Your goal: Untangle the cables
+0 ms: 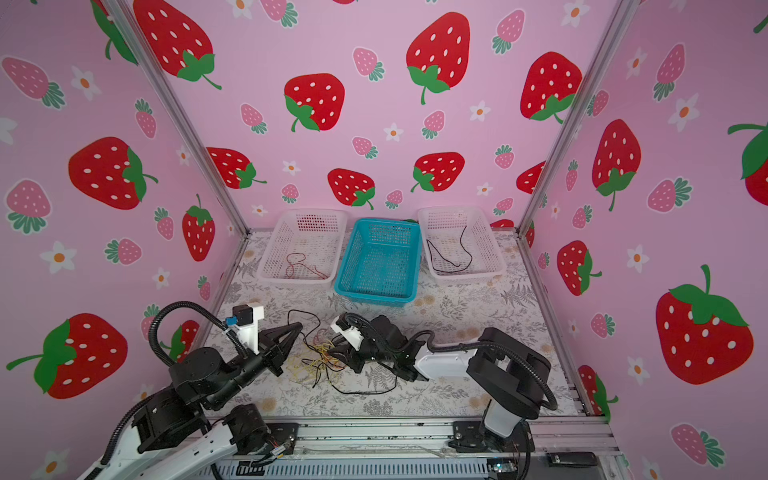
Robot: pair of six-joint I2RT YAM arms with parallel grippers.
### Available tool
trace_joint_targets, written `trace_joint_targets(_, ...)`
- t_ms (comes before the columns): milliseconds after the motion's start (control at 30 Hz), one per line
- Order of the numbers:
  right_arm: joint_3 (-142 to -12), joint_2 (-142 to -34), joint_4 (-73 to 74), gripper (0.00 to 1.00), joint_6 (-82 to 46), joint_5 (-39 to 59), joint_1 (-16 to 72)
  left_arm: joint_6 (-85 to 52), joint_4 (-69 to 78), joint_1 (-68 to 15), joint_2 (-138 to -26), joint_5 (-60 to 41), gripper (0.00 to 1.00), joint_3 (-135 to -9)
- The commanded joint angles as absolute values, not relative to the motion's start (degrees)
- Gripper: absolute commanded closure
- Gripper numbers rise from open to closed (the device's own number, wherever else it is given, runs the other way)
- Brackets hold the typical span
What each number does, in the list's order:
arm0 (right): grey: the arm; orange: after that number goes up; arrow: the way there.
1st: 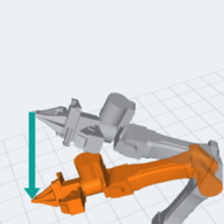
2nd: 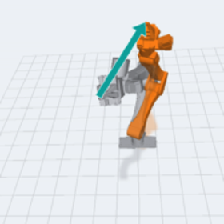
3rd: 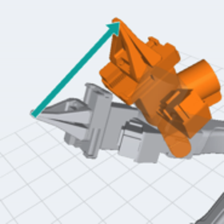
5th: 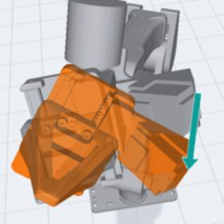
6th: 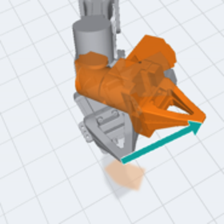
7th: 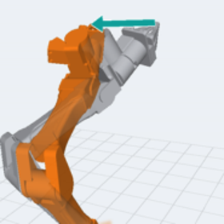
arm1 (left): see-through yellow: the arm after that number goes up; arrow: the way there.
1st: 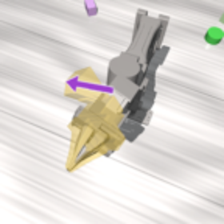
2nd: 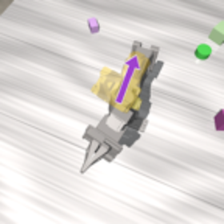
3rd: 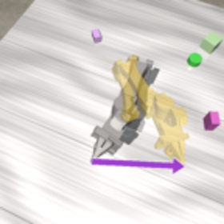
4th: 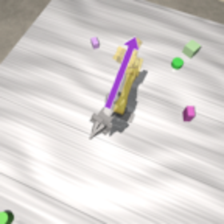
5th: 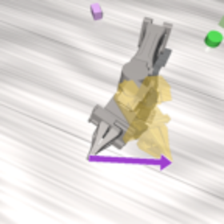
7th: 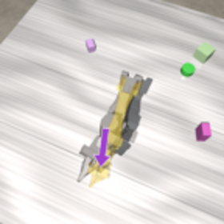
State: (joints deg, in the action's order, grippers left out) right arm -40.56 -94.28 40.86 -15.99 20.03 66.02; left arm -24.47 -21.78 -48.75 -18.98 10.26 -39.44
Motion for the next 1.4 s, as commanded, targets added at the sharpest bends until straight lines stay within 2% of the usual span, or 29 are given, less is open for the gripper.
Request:
trace_joint_targets(0, -38.79, -94.41, 43.96, 0.85, -16.30, 18.47, 66.33, -24.55, -18.70, -48.69, -19.25, 10.87, 1.00, -43.60)
trace_joint_targets(167, -35.95, -93.91, 45.07, 0.99, -17.10, 17.11, 66.27, -22.86, -18.32, -48.60, -19.05, 14.52, 1.00, -47.61)
trace_joint_targets(733, -28.83, -97.14, 47.63, 1.00, -21.39, 10.29, 66.05, -20.48, -15.54, -48.60, -30.35, 10.82, 1.00, -69.59)
trace_joint_targets(933, -28.78, -91.90, 44.77, 1.00, -19.50, 9.52, 65.83, -20.02, -16.61, -48.60, -32.72, 9.85, 1.00, -71.76)
trace_joint_targets(1000, -29.31, -89.26, 42.52, 0.94, -18.07, 9.70, 65.83, -20.05, -16.47, -48.64, -33.09, 9.77, 1.00, -71.98)
trace_joint_targets(1167, -32.47, -81.32, 34.54, 0.56, -13.50, 8.39, 65.83, -21.13, -17.45, -48.62, -34.73, 8.96, 1.00, -71.81)
trace_joint_targets(1267, -34.91, -77.42, 30.51, 0.49, -10.86, 7.73, 65.83, -22.21, -17.75, -48.60, -35.54, 8.36, 1.00, -71.41)
trace_joint_targets(1367, -37.05, -74.03, 27.95, 0.49, -8.40, 7.01, 65.83, -23.13, -17.92, -48.61, -36.12, 7.82, 1.00, -70.73)
